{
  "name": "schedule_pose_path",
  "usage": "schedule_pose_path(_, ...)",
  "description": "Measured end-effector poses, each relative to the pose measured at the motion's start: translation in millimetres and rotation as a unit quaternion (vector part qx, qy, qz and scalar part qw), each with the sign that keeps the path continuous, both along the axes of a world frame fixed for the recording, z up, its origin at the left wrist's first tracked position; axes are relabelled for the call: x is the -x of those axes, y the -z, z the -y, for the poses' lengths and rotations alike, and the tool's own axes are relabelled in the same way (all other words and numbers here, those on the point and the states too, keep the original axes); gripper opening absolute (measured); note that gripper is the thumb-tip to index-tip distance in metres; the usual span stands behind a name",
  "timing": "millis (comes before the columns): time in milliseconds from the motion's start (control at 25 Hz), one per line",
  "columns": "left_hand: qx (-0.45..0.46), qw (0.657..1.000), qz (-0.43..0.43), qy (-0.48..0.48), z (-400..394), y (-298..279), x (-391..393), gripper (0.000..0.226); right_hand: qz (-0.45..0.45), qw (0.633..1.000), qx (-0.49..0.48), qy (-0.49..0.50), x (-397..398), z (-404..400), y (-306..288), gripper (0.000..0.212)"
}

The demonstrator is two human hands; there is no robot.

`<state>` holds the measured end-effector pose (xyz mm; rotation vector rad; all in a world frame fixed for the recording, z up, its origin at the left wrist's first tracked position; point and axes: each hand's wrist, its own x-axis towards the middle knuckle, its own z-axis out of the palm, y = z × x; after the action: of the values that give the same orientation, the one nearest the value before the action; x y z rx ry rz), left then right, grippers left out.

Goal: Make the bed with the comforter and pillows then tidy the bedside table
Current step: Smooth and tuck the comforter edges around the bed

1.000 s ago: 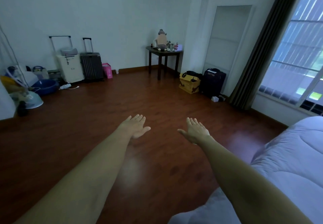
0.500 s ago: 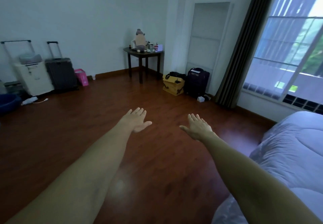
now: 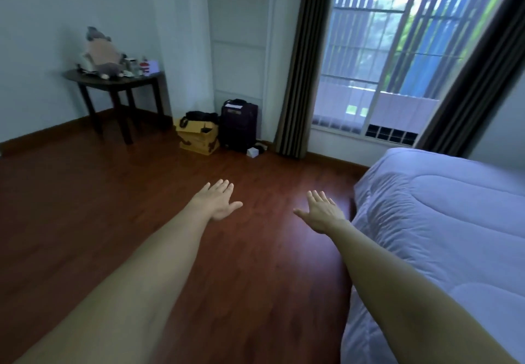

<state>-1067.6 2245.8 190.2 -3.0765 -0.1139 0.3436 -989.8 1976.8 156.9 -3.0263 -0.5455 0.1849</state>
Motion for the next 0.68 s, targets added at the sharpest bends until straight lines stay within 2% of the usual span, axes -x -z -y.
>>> schedule_pose_path(320, 0.008, 0.993, 0.010, 0.120, 33.4, 1.0, -181.5, 0.073, 0.008, 0.994, 0.002, 0.112, -121.6, 42.9, 1.4, 0.084)
schedule_pose_path(680, 0.031, 0.987, 0.013, 0.155, 102.8, 0.4, -420.8, 0.073, 0.013, 0.987, 0.017, 0.161, -339.4, 119.9, -2.1, 0.084)
